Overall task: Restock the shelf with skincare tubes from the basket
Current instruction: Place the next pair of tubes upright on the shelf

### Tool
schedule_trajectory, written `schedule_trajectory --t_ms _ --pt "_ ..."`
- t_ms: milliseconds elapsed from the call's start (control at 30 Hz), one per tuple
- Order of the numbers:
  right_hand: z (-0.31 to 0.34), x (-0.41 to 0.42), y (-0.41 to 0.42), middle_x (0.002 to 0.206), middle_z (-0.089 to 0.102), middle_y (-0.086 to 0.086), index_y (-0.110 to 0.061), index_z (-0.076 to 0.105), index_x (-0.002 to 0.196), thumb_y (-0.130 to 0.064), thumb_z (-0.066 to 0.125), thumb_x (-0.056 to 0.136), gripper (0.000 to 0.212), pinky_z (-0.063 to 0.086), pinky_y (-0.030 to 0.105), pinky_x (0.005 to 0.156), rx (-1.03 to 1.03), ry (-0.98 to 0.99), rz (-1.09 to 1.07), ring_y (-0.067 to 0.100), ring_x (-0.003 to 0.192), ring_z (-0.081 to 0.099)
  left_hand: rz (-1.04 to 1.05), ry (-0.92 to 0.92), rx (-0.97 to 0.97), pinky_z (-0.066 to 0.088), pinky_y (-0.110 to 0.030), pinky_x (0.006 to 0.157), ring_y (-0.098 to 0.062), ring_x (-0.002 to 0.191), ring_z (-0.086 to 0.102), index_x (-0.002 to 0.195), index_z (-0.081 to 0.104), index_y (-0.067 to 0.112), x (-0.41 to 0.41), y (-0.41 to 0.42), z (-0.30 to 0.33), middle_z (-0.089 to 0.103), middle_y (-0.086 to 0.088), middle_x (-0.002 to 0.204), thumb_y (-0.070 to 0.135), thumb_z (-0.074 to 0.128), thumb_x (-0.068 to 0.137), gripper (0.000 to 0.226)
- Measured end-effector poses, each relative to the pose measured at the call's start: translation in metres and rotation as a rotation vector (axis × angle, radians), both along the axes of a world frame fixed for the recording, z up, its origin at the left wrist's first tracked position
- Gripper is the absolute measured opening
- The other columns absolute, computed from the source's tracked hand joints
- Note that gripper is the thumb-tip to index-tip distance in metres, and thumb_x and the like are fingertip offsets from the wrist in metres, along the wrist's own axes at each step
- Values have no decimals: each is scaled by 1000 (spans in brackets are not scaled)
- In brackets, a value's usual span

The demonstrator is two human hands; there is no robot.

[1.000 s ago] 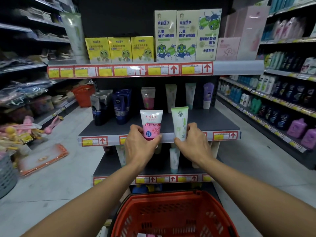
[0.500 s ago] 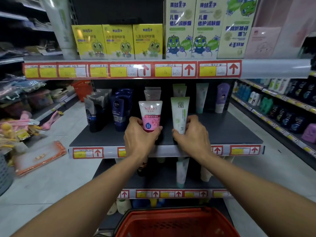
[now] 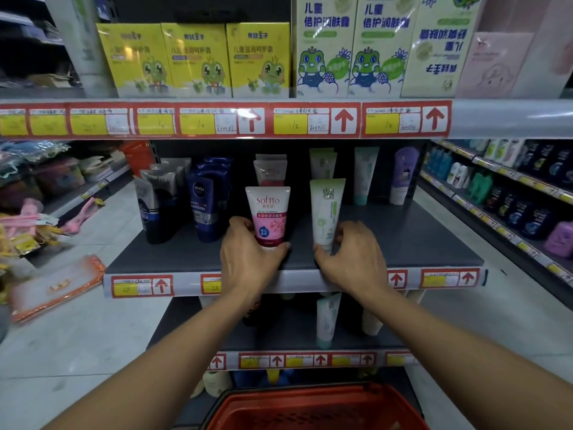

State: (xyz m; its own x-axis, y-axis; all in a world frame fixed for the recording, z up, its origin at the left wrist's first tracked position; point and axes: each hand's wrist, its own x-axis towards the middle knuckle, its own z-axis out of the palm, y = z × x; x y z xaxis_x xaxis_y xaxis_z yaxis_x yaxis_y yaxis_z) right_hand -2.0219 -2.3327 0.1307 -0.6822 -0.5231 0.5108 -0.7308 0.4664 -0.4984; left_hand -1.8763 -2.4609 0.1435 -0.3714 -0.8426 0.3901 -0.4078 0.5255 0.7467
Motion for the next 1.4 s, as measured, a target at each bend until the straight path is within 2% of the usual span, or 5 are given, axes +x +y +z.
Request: schedule_trajectory --t_ms 167,500,833,1000,1400 --pt "5 -10 -2 81 54 0 -22 49 70 -53 67 76 36 41 31 59 121 -41 31 21 76 55 -4 -65 10 57 -43 79 -28 98 69 112 52 17 -2 -3 1 71 -5 106 48 90 71 64" --pt "21 -40 -32 83 64 1 -16 66 84 -51 77 67 40 47 29 59 275 -240 -33 23 76 62 74 -266 94 56 -45 81 -39 106 67 116 47 18 -34 -26 22 67 -11 117 54 91 66 76" --pt "23 -66 -58 90 60 3 -17 70 104 -50 77 70 48 44 29 64 244 -236 -48 24 76 53 84 -252 105 58 -46 84 -39 112 66 129 48 17 -59 -56 19 65 -12 125 52 91 65 84" --pt "15 -76 -62 93 67 3 -19 71 101 -49 76 76 40 44 27 65 181 -286 -6 21 78 57 104 -207 81 58 -46 83 -39 108 67 125 49 16 -64 -59 12 67 -12 120 54 86 69 77" --pt "-1 -84 -68 105 66 10 -13 67 104 -52 63 84 43 48 30 69 166 -107 18 30 93 65 42 -142 99 59 -43 85 -36 106 68 122 56 16 -65 -63 5 69 -11 118 53 79 74 64"
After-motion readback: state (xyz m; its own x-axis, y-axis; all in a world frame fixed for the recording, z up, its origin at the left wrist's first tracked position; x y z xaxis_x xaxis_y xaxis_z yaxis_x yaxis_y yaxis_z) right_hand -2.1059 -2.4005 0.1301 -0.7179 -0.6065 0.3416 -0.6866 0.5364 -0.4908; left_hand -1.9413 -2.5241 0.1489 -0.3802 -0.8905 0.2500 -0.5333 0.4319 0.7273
